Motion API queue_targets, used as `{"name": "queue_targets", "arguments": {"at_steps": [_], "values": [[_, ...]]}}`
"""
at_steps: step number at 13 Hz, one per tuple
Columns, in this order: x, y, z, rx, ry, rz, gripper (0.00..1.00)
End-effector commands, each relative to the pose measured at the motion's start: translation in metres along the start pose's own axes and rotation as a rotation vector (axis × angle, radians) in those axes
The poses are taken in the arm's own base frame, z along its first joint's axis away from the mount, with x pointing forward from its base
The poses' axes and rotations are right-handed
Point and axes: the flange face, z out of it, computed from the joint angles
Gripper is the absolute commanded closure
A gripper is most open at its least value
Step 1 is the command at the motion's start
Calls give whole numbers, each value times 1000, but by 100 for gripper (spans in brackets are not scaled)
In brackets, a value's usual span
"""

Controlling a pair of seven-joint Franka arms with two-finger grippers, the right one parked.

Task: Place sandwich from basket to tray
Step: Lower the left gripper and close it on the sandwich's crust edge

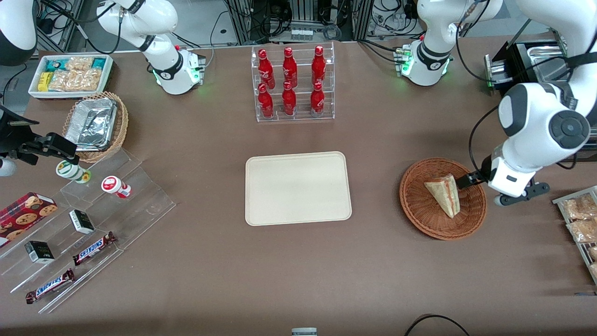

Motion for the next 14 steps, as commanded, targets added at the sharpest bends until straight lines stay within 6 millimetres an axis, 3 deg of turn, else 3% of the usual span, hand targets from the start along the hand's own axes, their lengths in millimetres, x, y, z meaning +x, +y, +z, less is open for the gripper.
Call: {"name": "queue_targets", "arguments": {"at_steps": [1, 5, 14], "values": [[-17, -7, 1, -22, 31, -119, 0], [-17, -3, 15, -80, 47, -248, 0], [-17, 16, 69, -53, 6, -228, 0]]}}
